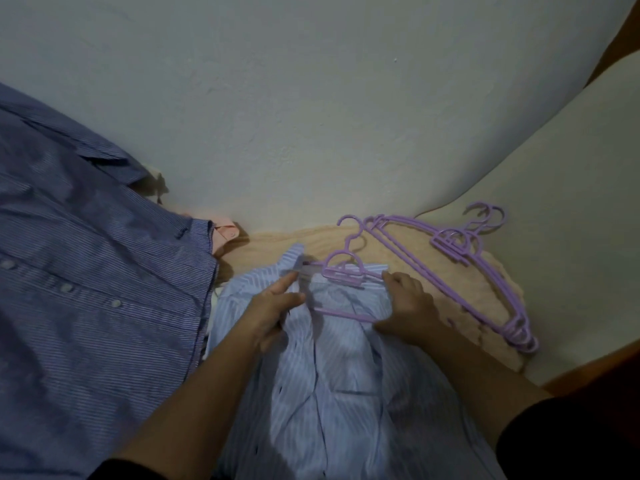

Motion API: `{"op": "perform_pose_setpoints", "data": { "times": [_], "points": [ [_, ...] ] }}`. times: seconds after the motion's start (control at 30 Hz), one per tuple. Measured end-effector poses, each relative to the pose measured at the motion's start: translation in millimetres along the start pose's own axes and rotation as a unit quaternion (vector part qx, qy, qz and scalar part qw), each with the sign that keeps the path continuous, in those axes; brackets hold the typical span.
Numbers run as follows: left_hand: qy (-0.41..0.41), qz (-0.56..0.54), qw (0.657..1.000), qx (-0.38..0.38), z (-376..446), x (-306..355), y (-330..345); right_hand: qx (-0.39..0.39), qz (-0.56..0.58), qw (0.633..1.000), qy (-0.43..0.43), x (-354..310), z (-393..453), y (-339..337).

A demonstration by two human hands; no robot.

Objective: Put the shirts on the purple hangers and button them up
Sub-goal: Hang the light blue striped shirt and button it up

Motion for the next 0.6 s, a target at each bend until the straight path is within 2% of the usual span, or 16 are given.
{"op": "perform_pose_setpoints", "data": {
  "times": [0.1,0.2,0.3,0.5,0.6],
  "points": [
    [-0.050,-0.035,0.998,0.021,9,-38,-21,0.026,-0.024,0.999,-0.027,-7,5,16],
    [-0.056,-0.067,0.994,0.069,21,-59,-40,0.026,-0.016,0.999,-0.034,-2,13,35],
    [-0.011,-0.010,0.992,0.127,26,-61,-50,-0.022,-0.016,0.999,-0.022,6,21,46],
    [0.032,0.094,0.977,0.190,14,-66,-50,0.026,-0.039,0.998,-0.030,5,31,39],
    [0.026,0.169,0.959,0.224,13,-65,-46,0.016,-0.049,0.998,-0.031,3,33,41]
  ]
}}
Point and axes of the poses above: each hand's wrist, its own z-axis towards the middle knuckle, its own y-axis out of the palm, x = y × z, the point moved 4 cm from there along z, towards the middle knuckle, and after that the axes turned 8 degrees about -y, right-handed, at the moved point
